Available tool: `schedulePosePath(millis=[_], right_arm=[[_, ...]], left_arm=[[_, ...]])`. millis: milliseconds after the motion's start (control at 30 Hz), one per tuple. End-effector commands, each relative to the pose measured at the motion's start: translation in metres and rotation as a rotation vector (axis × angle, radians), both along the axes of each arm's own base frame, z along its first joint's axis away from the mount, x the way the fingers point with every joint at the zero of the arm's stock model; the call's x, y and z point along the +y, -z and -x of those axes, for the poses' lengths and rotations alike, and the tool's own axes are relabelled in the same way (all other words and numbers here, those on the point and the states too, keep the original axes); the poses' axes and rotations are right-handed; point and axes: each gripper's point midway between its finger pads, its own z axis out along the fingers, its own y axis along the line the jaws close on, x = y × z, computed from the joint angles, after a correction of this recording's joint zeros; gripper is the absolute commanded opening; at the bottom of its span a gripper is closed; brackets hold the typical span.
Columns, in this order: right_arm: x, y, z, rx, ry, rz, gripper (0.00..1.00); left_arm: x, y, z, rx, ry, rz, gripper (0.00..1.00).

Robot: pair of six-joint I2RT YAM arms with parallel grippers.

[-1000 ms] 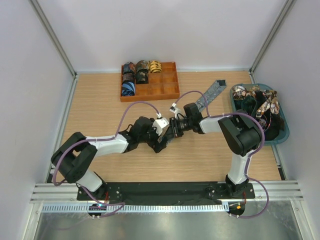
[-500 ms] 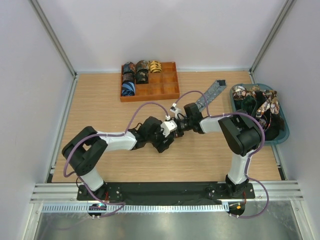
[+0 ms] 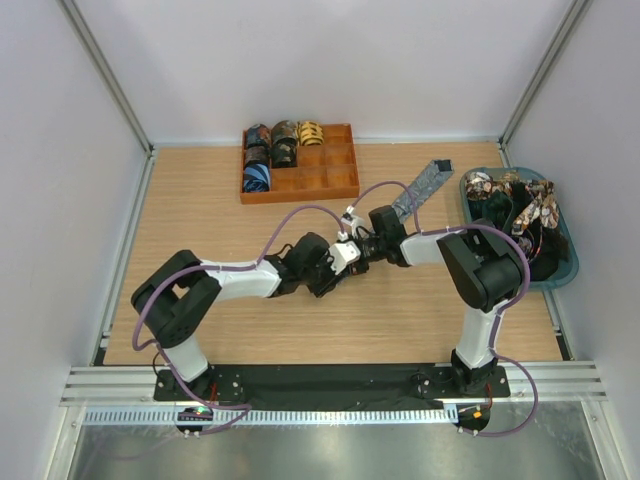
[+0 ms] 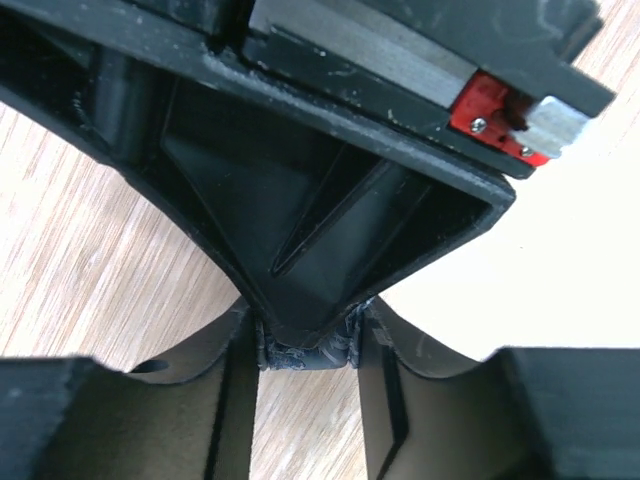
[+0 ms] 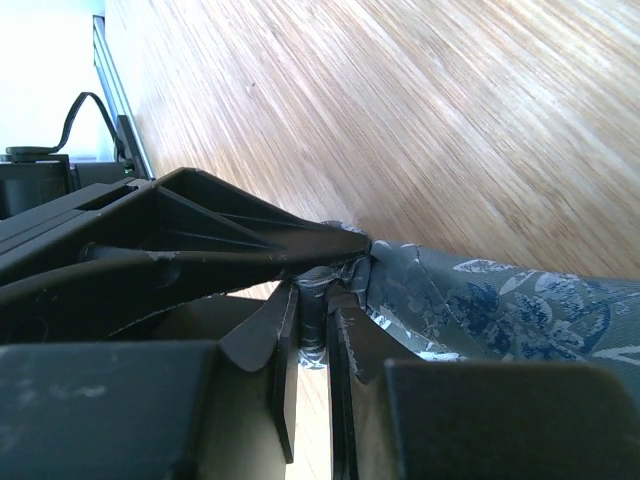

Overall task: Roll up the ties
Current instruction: Roll the tie

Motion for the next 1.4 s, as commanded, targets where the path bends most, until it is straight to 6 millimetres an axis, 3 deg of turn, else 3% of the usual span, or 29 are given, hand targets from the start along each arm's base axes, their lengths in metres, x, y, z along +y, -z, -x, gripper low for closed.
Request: schedulePosePath(millis=[0, 100, 167, 333, 533, 600, 667, 700, 733, 833, 1033, 1233, 1367], right_arm=[[-0.006, 0.011, -0.010, -0.012, 0.042, 0.057, 0.07], [-0.007, 0.010, -0.016, -0.014, 0.058, 0.076, 0.14], [-0.009, 0.006, -0.017, -0.015, 0.064, 0.095, 0.23], [-0.018, 0.005, -0.020, -0.032, 0.096, 0.164, 0.34], [-0.024, 0.010, -0.009, -0.005, 0.108, 0.179, 0.40], [-0.023, 0.005, -0.007, -0.003, 0.109, 0.167, 0.39], [-0.021, 0.002, -0.004, 0.009, 0.098, 0.148, 0.31], [-0.021, 0.002, -0.004, 0.018, 0.101, 0.146, 0.26], [-0.020, 0.002, -0.003, 0.022, 0.097, 0.144, 0.14], [-0.019, 0.006, -0.006, 0.024, 0.089, 0.153, 0.01], [-0.010, 0.004, -0.011, 0.036, 0.010, 0.130, 0.01], [-0.005, 0.005, -0.014, 0.047, -0.059, 0.126, 0.01], [-0.012, 0.019, -0.015, 0.062, -0.043, 0.159, 0.01]], left_arm=[[0.005, 0.009, 0.005, 0.017, 0.008, -0.056, 0.36], [0.007, 0.011, 0.008, 0.031, 0.013, -0.072, 0.29], [0.007, 0.011, 0.008, 0.037, 0.012, -0.078, 0.27], [0.007, 0.011, 0.008, 0.043, 0.007, -0.091, 0.27], [0.008, 0.014, 0.002, 0.054, -0.034, -0.120, 0.27], [0.009, 0.015, 0.001, 0.057, -0.043, -0.128, 0.27], [0.010, 0.015, -0.002, 0.053, -0.057, -0.138, 0.27], [0.010, 0.016, -0.002, 0.055, -0.062, -0.141, 0.27], [0.011, 0.015, -0.003, 0.052, -0.066, -0.143, 0.29], [0.008, 0.011, -0.003, 0.051, -0.063, -0.126, 0.58], [0.001, 0.002, -0.002, 0.033, -0.033, -0.076, 0.66], [-0.001, 0.002, -0.008, 0.037, -0.034, -0.068, 0.64], [0.001, 0.004, -0.008, 0.043, -0.040, -0.073, 0.61]])
